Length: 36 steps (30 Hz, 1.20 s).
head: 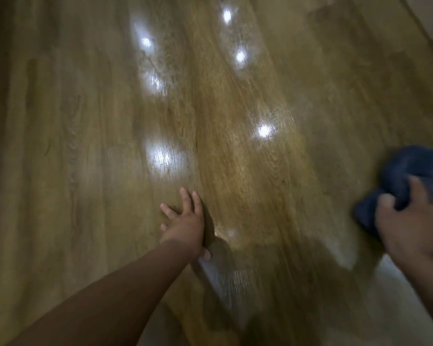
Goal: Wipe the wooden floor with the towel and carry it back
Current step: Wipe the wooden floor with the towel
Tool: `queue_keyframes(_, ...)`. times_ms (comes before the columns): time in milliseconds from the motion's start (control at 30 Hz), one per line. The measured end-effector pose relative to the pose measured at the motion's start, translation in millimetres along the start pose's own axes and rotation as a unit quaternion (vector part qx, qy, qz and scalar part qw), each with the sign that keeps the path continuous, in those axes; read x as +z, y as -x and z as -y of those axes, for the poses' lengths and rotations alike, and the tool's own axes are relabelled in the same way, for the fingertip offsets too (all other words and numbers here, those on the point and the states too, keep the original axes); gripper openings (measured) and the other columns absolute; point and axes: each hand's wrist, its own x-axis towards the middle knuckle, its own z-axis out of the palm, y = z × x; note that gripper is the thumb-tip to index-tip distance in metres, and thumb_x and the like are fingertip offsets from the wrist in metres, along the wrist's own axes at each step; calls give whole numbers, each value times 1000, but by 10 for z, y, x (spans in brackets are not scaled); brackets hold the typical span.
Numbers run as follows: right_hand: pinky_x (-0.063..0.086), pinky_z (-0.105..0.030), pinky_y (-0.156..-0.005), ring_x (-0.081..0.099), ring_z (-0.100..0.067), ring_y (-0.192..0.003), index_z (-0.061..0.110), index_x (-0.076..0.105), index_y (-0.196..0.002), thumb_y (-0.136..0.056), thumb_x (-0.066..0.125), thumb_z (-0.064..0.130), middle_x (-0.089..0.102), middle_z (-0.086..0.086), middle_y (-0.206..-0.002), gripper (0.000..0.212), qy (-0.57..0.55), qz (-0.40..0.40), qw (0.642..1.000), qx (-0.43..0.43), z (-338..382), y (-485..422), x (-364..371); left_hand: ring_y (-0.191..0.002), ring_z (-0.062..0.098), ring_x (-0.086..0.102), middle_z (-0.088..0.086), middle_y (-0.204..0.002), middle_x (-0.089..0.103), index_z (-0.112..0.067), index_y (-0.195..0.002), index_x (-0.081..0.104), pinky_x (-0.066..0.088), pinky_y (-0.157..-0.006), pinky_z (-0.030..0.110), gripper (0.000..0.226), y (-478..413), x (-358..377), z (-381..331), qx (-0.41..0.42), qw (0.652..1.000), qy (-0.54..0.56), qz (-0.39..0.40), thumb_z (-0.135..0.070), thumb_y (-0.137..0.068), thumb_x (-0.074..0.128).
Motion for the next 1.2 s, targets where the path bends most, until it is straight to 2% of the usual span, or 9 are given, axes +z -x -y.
queue_keyframes(100, 44, -53, -87, 49, -46, -102, 25, 62, -130, -76, 51, 43, 55, -18, -131, 57, 94, 162, 964, -187, 130, 837, 364, -140, 64, -10, 17, -150, -46, -9, -147, -34, 35, -111, 62, 147, -4, -9, 5, 3, 1000, -19, 8, -45, -70, 86)
queue_keyframes(233, 45, -39, -74, 54, -30, -91, 35, 65, -124, -72, 62, 46, 63, -5, -123, 53, 58, 288, 726, -622, 500, 1072, 649, -140, 64, -8, 17, -152, -43, -11, -149, -34, 35, -112, 60, 136, -49, 9, 34, 1, 1000, -22, 9, -38, -80, 81)
queue_keyframes(300, 41, -38, -78, 52, -29, -97, 36, 60, -126, -73, 59, 48, 62, -6, -126, 54, 63, 294, 672, -677, 416, 573, 705, -140, 63, -8, 15, -152, -44, -13, -148, -35, 36, -112, 59, 139, -59, 21, 61, 12, 999, -38, 3, -41, -78, 82)
queue_keyframes(567, 35, -64, -107, 43, -49, -125, 33, 40, -143, -82, 39, 47, 45, -23, -140, 62, 156, 40, 980, -121, 48, -1385, 631, -141, 64, -9, 13, -153, -44, -14, -149, -34, 37, -111, 59, 147, -21, 42, 57, 17, 999, -30, -5, -52, -69, 84)
queue_keyframes(667, 33, -59, -108, 42, -50, -124, 31, 46, -138, -80, 42, 49, 45, -15, -146, 61, 143, 43, 988, -45, 581, -945, 779, -144, 59, 8, 9, -160, -33, -18, -153, -26, 43, -108, 53, 136, -30, -91, 179, 45, 998, -53, -9, -52, -75, 80)
queue_keyframes(767, 38, -51, -91, 47, -46, -108, 23, 60, -129, -76, 52, 41, 54, -14, -138, 56, 66, 113, 957, -259, 821, 305, 853, -145, 39, 29, -1, -167, -9, -30, -158, -10, 48, -101, 46, 123, -95, -338, 509, 67, 993, -62, -73, -51, -77, 79)
queue_keyframes(933, 43, -42, -76, 52, -30, -96, 37, 63, -111, -65, 67, 47, 62, 0, -121, 48, 8, 333, 735, -591, 798, 1427, 928, -144, 57, -15, -4, -155, -43, -37, -147, -36, 32, -113, 64, 140, -228, -187, 849, -35, 998, 44, -16, -55, -71, 81)
queue_keyframes(1033, 40, -37, -75, 49, -28, -96, 35, 64, -112, -67, 70, 47, 64, -1, -120, 48, -9, 315, 674, -667, 784, 1044, 1033, -142, 58, -18, -5, -151, -48, -39, -145, -38, 32, -111, 66, 143, -249, -160, 884, -29, 998, 58, -9, -54, -69, 83)
queue_keyframes(1200, 45, -54, -88, 57, -43, -103, 28, 60, -123, -77, 59, 44, 63, -16, -125, 49, 3, 155, 851, -502, 796, -133, 1191, -140, 58, -24, -7, -147, -52, -40, -143, -38, 32, -110, 69, 149, -272, -185, 876, -34, 996, 77, 8, -52, -64, 87)
